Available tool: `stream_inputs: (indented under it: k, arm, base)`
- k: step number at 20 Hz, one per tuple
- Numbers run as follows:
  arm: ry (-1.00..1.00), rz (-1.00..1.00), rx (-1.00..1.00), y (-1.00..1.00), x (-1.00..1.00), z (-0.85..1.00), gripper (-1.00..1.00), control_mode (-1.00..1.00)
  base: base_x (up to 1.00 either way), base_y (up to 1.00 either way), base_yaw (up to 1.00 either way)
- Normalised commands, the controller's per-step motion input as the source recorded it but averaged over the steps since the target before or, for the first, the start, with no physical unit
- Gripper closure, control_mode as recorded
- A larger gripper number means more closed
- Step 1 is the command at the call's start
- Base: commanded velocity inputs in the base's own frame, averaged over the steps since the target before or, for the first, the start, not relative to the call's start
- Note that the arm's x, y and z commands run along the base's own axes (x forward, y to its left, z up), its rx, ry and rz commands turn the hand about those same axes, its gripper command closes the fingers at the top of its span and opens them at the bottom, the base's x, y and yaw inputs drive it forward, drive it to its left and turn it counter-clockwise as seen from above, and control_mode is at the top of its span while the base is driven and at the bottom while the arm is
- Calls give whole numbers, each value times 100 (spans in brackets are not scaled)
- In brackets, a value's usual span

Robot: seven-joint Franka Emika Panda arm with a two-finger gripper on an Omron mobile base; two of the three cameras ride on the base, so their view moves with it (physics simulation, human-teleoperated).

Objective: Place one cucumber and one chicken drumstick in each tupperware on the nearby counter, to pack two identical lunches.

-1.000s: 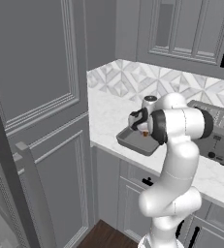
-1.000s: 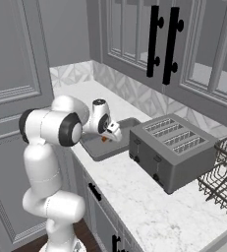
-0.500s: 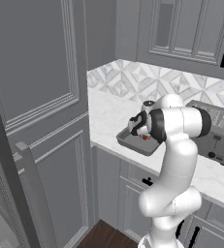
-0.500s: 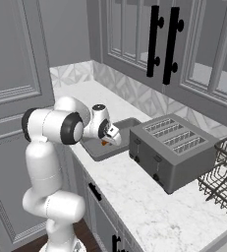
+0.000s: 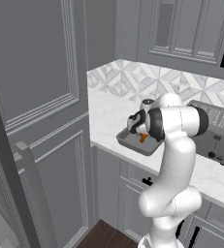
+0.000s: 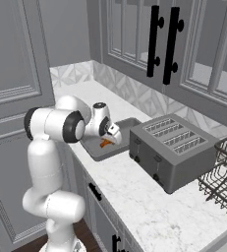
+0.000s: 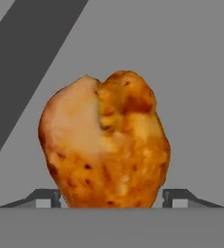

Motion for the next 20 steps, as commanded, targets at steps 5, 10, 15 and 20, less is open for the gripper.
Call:
stream_inputs:
  k: [5,10,15,20]
  arm:
    - [3,0,0,0,0,51,-100,-100]
    - [0,3,1,2,-49,100,-100,-100]
    - [5,29,-1,38,-98,68,-100,-100]
    - [4,38,-4,47,-100,14,-100,-100]
  base:
    - [0,0,0]
    - [0,0,0]
    - [0,0,0]
    - [0,0,0]
